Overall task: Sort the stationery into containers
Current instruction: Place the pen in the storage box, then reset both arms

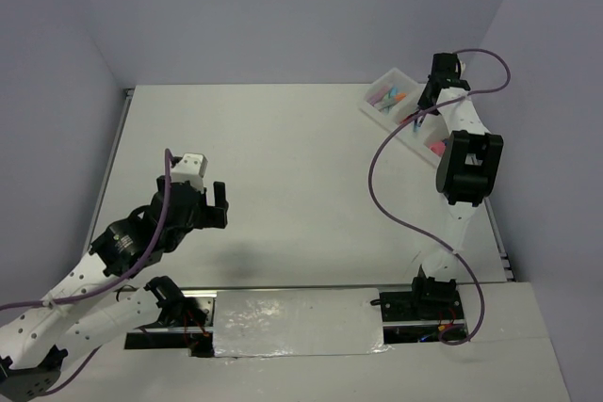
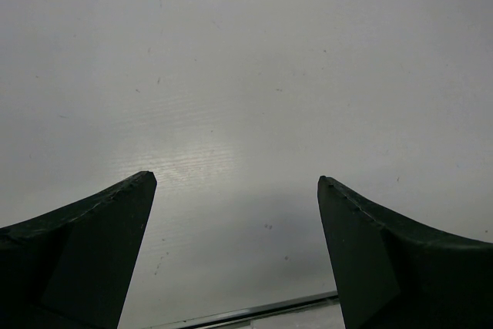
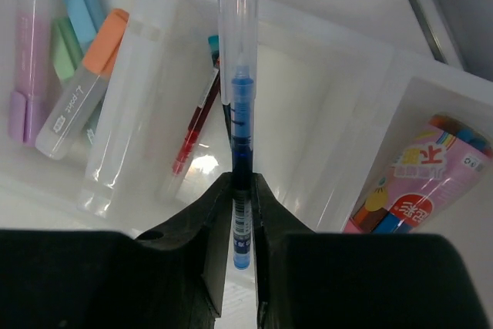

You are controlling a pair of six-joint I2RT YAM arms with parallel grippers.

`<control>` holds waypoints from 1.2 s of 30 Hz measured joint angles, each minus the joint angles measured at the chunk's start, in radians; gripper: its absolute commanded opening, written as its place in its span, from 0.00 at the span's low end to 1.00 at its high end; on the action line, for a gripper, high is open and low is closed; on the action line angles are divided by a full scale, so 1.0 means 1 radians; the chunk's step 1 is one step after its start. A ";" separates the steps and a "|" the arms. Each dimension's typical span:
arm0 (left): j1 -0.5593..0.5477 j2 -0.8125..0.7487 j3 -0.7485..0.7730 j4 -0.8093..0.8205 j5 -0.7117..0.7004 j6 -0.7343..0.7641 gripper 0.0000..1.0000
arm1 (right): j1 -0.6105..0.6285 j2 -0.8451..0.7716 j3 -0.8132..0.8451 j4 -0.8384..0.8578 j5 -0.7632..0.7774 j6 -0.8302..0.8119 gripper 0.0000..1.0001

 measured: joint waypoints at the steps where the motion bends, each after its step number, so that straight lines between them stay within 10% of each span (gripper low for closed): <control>1: 0.000 0.003 0.000 0.000 0.000 0.000 0.99 | 0.000 0.003 -0.003 -0.005 -0.007 0.001 0.22; 3: 0.000 0.010 0.000 0.000 0.000 0.000 0.99 | 0.000 0.002 -0.007 -0.005 -0.017 0.006 0.41; 5: 0.000 0.013 0.000 0.000 0.000 0.000 0.99 | 0.000 -0.003 -0.009 -0.001 -0.030 0.020 0.97; 6: 0.000 0.015 0.000 0.000 0.000 0.000 0.99 | 0.000 -0.009 -0.015 0.000 -0.034 0.023 1.00; 15: 0.059 0.041 0.000 -0.003 -0.021 -0.005 0.99 | 0.014 -0.281 -0.177 0.006 -0.076 0.026 1.00; 25: 0.475 -0.032 0.001 -0.003 -0.043 -0.010 0.99 | 0.348 -1.169 -0.712 0.131 -0.128 -0.031 1.00; 36: 0.505 -0.108 0.017 -0.008 -0.051 -0.009 0.99 | 0.341 -1.767 -1.054 -0.031 -0.204 -0.032 1.00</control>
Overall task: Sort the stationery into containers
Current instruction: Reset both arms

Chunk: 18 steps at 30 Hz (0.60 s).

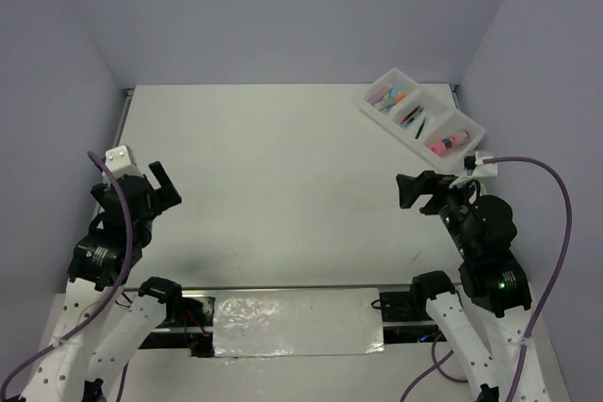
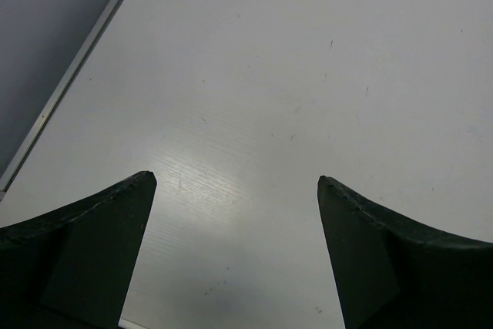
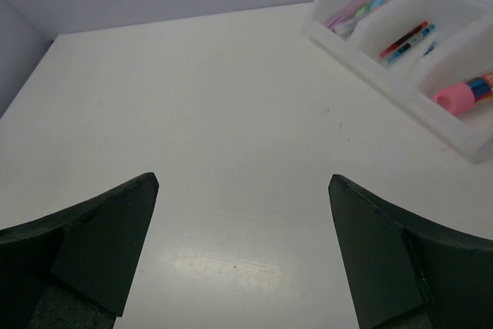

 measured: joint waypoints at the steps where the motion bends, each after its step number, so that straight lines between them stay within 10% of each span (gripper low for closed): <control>1: 0.000 -0.002 0.000 0.000 0.000 0.000 0.99 | 0.006 -0.017 -0.009 -0.013 0.005 0.000 1.00; 18: 0.002 -0.074 -0.019 0.032 0.047 0.002 0.99 | 0.052 0.021 -0.061 -0.069 0.070 0.004 1.00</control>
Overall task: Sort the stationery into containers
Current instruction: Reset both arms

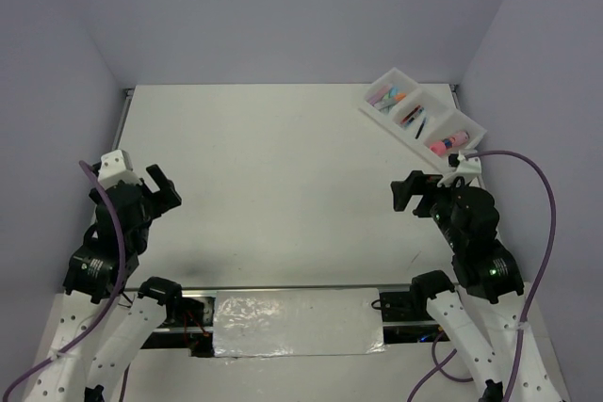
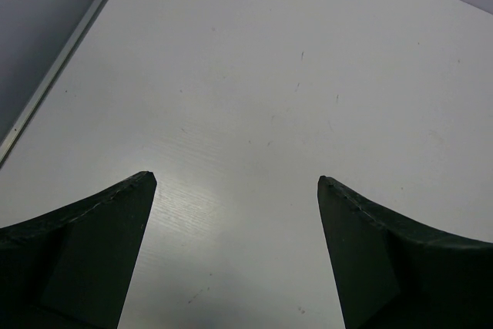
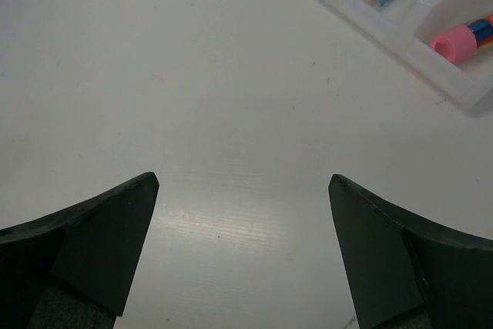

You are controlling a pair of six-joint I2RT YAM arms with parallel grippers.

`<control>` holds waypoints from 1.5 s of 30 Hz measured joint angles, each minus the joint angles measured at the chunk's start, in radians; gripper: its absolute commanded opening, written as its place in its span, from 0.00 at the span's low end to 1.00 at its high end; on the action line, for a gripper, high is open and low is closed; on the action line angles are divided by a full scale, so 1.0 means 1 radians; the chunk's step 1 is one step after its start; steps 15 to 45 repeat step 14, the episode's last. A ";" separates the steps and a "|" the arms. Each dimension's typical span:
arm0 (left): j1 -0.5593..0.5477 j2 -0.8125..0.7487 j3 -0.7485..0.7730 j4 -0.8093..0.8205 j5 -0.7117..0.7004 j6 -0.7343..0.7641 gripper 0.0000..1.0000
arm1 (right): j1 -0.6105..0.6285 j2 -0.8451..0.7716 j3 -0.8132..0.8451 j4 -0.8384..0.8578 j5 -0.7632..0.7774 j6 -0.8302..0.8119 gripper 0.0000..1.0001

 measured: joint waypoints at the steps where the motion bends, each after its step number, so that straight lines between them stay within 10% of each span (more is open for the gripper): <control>1: 0.000 0.000 -0.002 0.003 0.004 0.000 0.99 | 0.000 0.004 0.000 -0.002 0.001 0.000 1.00; 45: 0.000 0.001 -0.003 0.012 0.016 0.000 0.99 | 0.006 0.022 0.000 -0.013 0.045 0.012 1.00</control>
